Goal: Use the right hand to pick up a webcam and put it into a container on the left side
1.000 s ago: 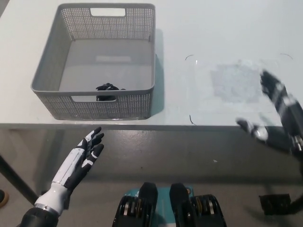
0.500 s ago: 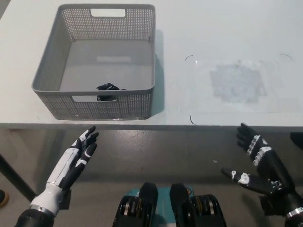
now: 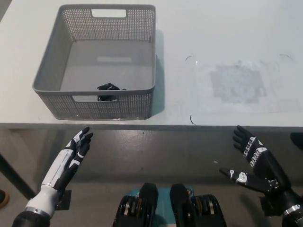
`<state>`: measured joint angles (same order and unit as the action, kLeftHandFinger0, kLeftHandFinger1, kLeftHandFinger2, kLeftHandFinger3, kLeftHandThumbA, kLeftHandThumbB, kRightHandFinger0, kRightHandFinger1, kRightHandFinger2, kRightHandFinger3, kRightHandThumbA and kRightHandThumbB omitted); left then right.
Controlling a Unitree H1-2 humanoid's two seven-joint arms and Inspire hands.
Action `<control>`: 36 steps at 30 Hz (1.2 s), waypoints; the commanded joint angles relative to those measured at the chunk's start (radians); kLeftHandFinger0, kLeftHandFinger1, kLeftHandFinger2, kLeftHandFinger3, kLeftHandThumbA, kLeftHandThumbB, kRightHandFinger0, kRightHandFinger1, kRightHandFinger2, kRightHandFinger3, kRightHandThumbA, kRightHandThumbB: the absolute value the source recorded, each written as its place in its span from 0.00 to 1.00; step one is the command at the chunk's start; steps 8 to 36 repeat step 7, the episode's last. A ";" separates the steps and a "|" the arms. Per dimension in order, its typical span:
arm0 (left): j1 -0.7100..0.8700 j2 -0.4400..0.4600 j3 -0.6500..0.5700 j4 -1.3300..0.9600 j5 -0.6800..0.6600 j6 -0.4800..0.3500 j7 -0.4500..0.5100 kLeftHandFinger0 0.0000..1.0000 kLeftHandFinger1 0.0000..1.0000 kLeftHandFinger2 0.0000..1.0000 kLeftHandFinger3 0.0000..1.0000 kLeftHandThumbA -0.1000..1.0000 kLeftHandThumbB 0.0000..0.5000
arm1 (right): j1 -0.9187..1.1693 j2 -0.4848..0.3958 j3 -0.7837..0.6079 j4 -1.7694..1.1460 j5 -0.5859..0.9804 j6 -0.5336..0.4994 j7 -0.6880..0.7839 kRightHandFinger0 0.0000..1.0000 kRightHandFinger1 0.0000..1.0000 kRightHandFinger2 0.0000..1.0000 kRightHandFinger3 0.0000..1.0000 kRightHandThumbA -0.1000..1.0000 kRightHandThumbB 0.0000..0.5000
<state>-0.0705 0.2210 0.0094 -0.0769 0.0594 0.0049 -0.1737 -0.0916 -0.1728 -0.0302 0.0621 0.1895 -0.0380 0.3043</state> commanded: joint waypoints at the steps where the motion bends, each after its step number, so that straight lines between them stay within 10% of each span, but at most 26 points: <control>1: -0.015 0.007 0.011 -0.035 -0.006 -0.030 0.015 1.00 1.00 1.00 1.00 0.94 0.00 | -0.033 -0.007 -0.009 -0.022 0.036 -0.039 0.015 1.00 1.00 1.00 1.00 1.00 0.19; 36: -0.018 0.007 0.014 -0.027 -0.012 -0.044 0.014 1.00 1.00 1.00 1.00 0.93 0.00 | -0.037 -0.010 -0.008 -0.041 0.030 -0.030 0.008 1.00 1.00 1.00 1.00 1.00 0.26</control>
